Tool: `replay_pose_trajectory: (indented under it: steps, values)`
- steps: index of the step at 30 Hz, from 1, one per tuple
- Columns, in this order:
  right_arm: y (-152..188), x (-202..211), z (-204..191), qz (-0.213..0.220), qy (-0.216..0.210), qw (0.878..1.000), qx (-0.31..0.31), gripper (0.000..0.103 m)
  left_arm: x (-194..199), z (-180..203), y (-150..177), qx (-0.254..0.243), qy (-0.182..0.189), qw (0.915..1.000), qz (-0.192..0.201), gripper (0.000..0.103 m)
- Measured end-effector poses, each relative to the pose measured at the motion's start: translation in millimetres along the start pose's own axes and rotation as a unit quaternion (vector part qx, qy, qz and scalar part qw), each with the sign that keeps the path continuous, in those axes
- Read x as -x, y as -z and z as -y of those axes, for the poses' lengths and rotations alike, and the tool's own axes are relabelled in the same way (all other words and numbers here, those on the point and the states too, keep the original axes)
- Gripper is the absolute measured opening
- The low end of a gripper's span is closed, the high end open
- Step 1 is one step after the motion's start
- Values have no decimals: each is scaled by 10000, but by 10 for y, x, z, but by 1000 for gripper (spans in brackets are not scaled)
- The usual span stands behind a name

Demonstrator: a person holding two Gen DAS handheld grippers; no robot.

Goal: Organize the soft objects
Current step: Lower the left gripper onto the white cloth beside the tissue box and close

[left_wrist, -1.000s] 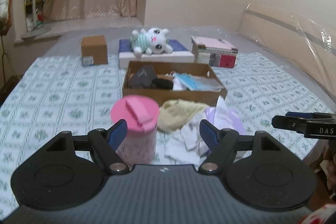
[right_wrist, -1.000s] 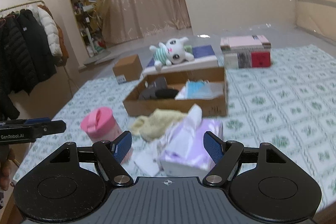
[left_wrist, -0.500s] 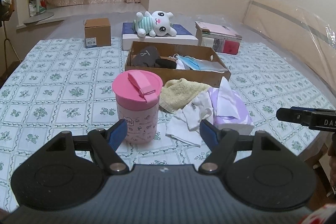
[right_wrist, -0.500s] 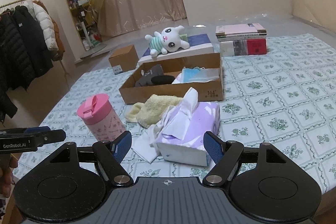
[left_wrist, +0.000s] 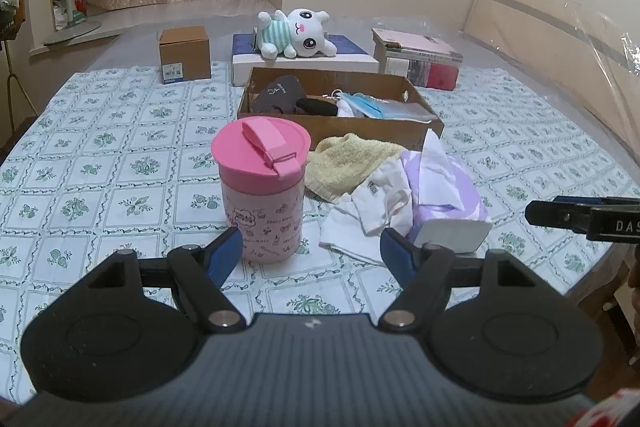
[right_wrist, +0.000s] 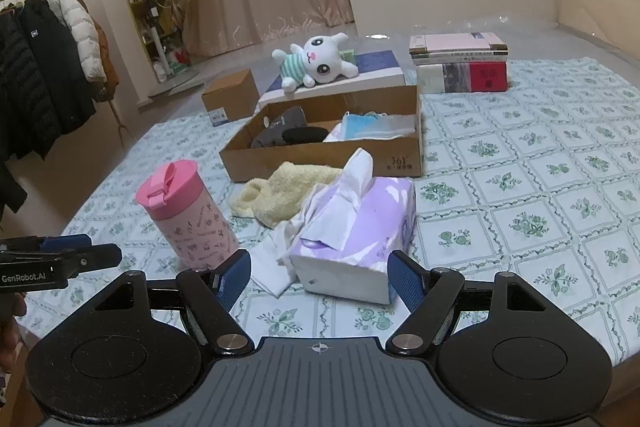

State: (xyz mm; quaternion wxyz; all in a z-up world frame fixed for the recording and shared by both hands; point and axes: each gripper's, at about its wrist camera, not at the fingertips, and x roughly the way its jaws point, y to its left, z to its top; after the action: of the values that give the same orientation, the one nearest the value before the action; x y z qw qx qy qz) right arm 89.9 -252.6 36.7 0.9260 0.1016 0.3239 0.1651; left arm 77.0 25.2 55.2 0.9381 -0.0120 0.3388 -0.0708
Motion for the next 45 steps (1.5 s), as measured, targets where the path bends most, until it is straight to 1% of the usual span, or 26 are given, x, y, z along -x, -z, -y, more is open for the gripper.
replay_pose_trajectory:
  steps: [6,12,17,22,27,29,31,33,35,41,43,45]
  values:
    - [27,-106,-5,-70,56,9999,123,75,-106,15,57,-143,-41,9999,-57,73]
    - [30,-253,-27,-135,89,9985,516,75,-265,-17,129,-238,-98,9995,-180,73]
    - [15,-404,-44,-179,69,9972,727,75,-416,-54,181,-211,-81,9993,-289,73]
    - [-13,-525,-34,-157,141,9963,827,75,-576,-14,196,-188,58,9993,-331,73]
    - [-7,-623,4,-234,207,9954,905,75,-764,124,207,-306,210,9988,-319,72]
    - [-2,-654,30,-269,224,9952,914,75,-854,174,212,-317,352,9985,-291,72]
    - [0,-685,73,-300,223,9954,881,75,-955,231,219,-368,486,9977,-297,69]
    - [-2,-708,122,-309,231,9957,838,75,-1070,308,221,-532,531,9967,-311,62]
    - [-11,-731,173,-307,253,9960,803,75,-1181,379,207,-702,577,9954,-302,59]
    - [-35,-795,352,-325,324,9966,681,75,-1473,541,149,-1201,790,9893,-258,59]
    - [-33,-805,405,-332,350,9967,655,75,-1552,592,135,-1395,868,9861,-259,59]
    - [-33,-814,456,-332,370,9969,613,75,-1634,646,141,-1705,889,9810,-263,59]
